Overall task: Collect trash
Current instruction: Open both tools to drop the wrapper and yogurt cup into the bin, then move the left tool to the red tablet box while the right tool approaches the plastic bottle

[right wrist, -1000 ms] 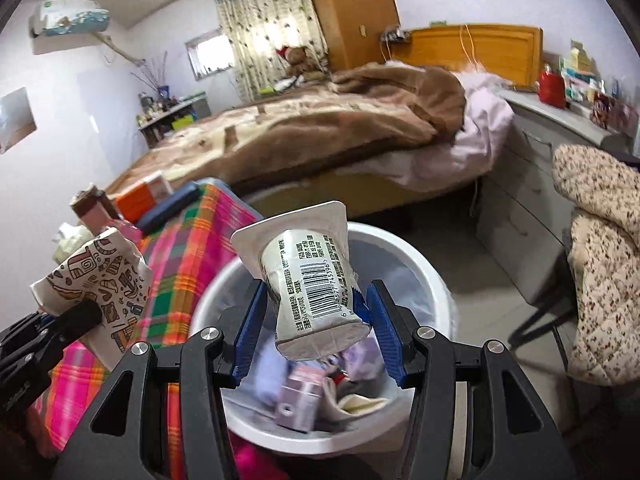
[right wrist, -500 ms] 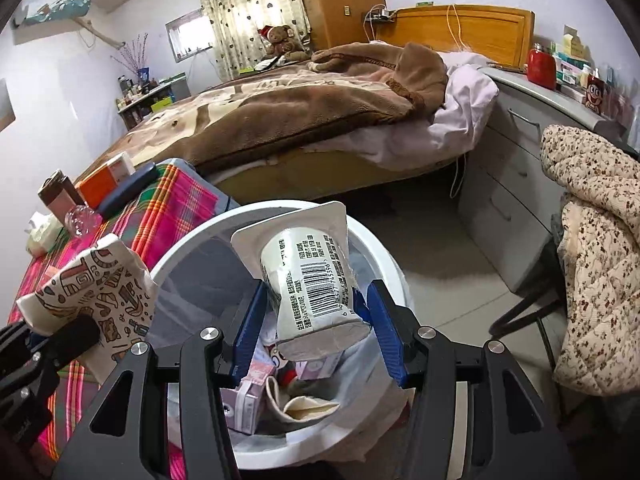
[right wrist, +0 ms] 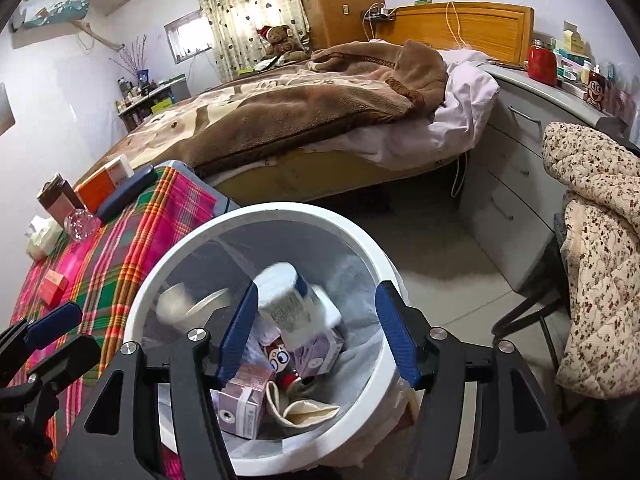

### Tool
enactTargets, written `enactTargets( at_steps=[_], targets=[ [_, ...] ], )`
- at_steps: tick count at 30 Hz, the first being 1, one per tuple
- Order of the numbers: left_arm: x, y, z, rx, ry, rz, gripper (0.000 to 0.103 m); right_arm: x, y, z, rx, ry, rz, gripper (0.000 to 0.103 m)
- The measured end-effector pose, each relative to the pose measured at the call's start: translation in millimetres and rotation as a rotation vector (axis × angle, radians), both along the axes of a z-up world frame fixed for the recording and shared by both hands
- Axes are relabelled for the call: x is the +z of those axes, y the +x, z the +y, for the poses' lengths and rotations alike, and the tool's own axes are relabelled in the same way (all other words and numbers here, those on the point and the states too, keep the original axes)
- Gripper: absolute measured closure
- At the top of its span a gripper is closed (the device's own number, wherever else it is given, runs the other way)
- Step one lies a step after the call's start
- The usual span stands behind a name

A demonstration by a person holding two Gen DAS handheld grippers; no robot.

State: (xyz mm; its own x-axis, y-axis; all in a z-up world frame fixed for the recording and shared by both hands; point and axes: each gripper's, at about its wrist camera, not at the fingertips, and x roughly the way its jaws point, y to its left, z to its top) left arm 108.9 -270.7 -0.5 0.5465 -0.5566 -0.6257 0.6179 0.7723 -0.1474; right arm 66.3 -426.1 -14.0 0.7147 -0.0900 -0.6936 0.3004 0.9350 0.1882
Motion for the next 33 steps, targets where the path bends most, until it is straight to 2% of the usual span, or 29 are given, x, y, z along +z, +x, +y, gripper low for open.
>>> enactTargets(
  at_steps=[20,23,26,33],
  targets=[
    [16,0,60,0.125,-0.013,-0.042,0.047,21,2,41,0.07,-0.002,-0.089,0.04],
    [17,1,74,0.162,0.001,-0.061,0.047,22,6,48,0.086,0.001,-0.099,0.04],
    [17,7,93,0.204,-0.004,-0.047,0.047,23,13,59,0.113,-0.001,-0.105,0.035],
    [15,27,143,0.335,-0.004,-0.034,0.045,27,30,81,0.179,-0.012,-0.112,0.035]
  ],
)
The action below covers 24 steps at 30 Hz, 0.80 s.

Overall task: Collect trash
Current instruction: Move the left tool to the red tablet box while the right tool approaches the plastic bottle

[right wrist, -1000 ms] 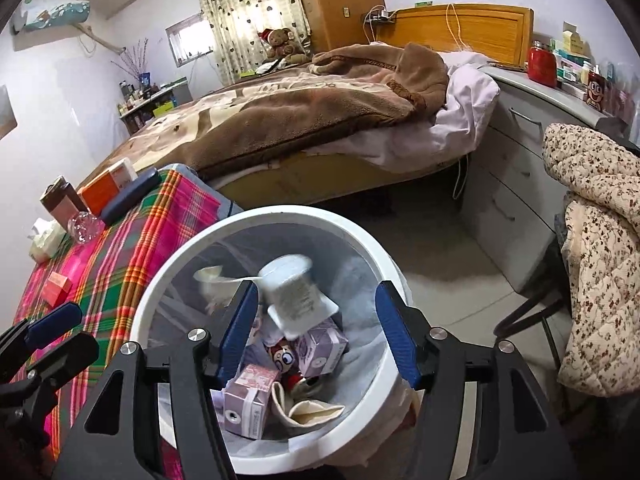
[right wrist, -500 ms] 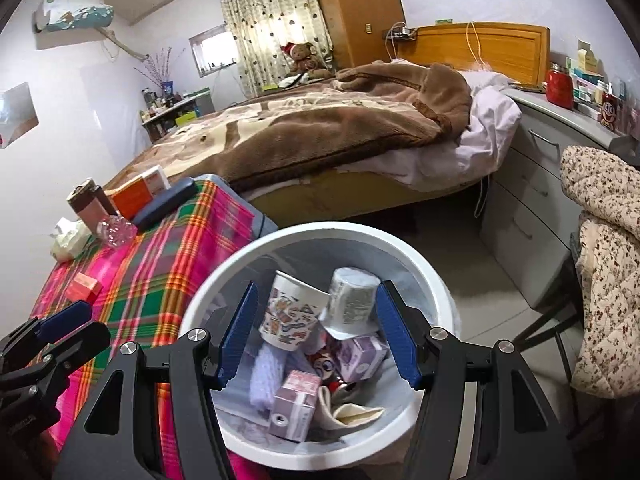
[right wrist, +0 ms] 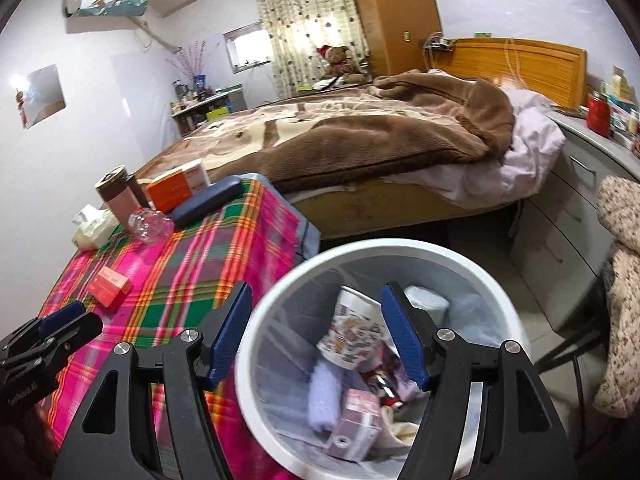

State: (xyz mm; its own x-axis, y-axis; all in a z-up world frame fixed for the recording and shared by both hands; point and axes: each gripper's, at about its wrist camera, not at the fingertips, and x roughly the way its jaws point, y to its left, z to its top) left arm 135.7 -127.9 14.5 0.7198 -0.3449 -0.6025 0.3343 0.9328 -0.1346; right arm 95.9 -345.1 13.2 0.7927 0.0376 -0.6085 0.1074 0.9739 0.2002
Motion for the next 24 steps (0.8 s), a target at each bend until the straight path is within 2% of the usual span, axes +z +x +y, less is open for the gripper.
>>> enactTargets(
  at_steps=[13,24],
  targets=[
    [-2,25,58,0.135,0.024,0.003,0.043,6,34,44,0.102,-0.013,-0.004,0.035],
    [-6,40,86,0.187,0.026,0.02,0.043,8,56,72,0.172,-0.031,-0.002,0.035]
  ],
)
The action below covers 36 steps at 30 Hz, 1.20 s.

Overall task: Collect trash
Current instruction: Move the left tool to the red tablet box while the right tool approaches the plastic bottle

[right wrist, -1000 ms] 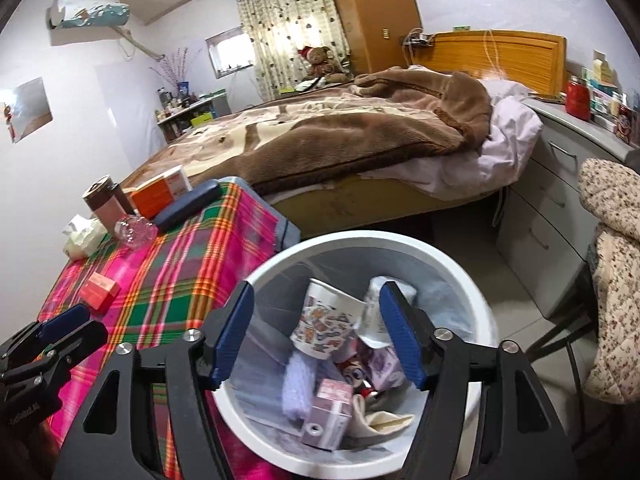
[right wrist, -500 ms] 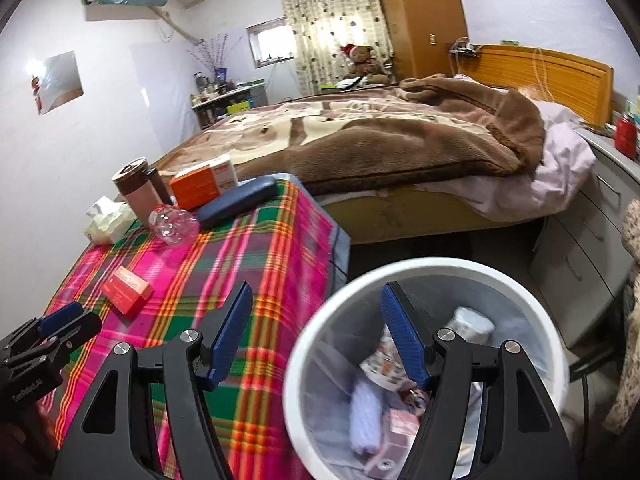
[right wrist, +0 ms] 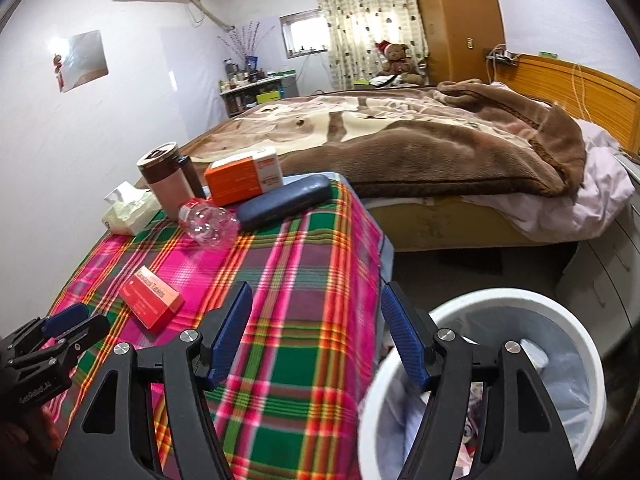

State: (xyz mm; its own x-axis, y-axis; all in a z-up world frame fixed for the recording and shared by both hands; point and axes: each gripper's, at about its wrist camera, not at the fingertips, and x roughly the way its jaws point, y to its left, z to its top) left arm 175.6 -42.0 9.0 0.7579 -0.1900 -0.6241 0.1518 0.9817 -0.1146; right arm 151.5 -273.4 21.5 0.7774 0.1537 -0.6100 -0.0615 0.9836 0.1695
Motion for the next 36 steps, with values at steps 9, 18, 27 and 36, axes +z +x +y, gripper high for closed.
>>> enactTargets(
  at_steps=[9,18,27,36],
  targets=[
    [-18,23,11,0.03,0.032,0.053,0.041,3,36,29,0.107,-0.01,-0.001,0.035],
    [-45,51,10,0.016,0.102,0.135,0.037,-5,84,62,0.215,-0.012,0.039,0.035],
    [-62,71,-1,-0.018,0.153,0.2,0.037,-11,122,92,0.314,-0.031,0.054,0.034],
    [-66,80,39,0.058,0.147,0.216,0.037,-26,148,107,0.367,-0.041,0.11,0.034]
  ],
)
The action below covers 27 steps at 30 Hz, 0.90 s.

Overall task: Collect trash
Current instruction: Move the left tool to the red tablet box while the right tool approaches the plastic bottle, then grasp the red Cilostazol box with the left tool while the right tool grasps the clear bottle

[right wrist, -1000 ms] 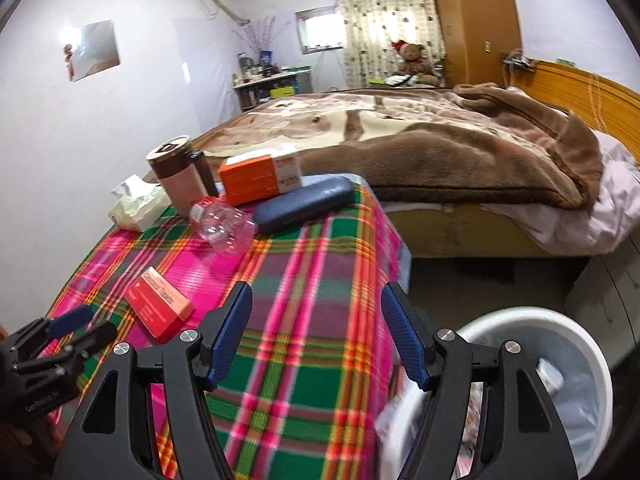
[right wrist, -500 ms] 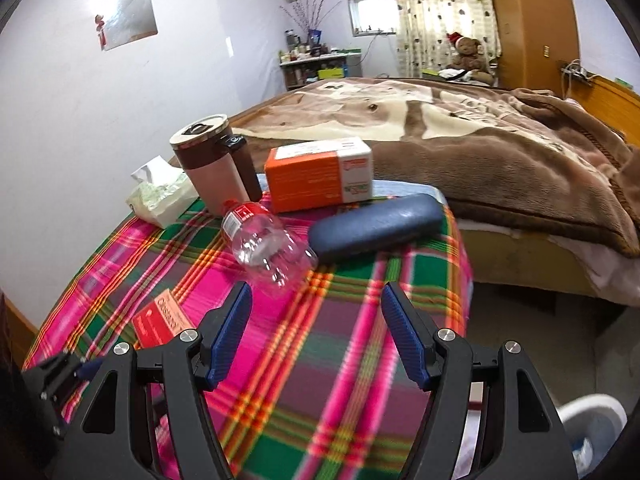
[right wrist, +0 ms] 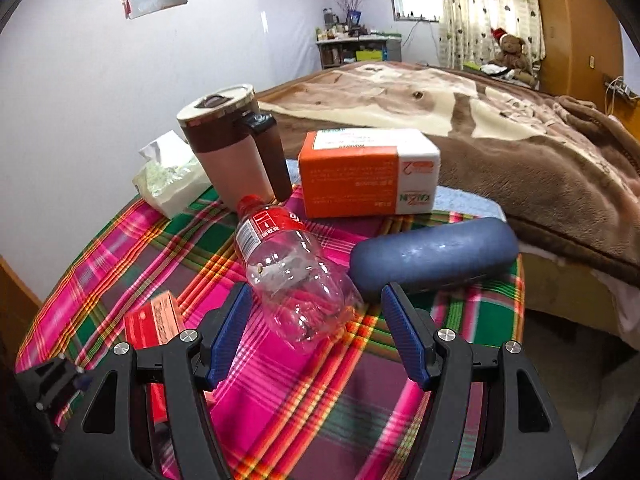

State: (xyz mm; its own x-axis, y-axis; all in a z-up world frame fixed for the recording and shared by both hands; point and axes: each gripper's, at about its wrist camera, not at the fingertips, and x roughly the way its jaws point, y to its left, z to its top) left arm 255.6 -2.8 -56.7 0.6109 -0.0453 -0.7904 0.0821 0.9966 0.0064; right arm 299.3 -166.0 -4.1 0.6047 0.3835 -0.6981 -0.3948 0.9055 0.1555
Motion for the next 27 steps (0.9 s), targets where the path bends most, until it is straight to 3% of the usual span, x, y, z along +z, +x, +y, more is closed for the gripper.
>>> enactTargets(
  at_steps=[10,14,21,27],
  targets=[
    [8,6,65,0.152,-0.001,-0.016,0.037,-6,6,22,0.055,-0.054,0.004,0.034],
    [15,8,80,0.198,-0.044,-0.028,0.037,-6,8,24,0.057,-0.057,0.011,0.034],
    [30,15,63,0.097,-0.172,-0.06,0.03,4,12,24,0.056,-0.088,-0.016,0.034],
    [21,42,52,0.086,-0.118,-0.01,0.029,0,21,35,0.105,-0.128,0.005,0.034]
  ],
)
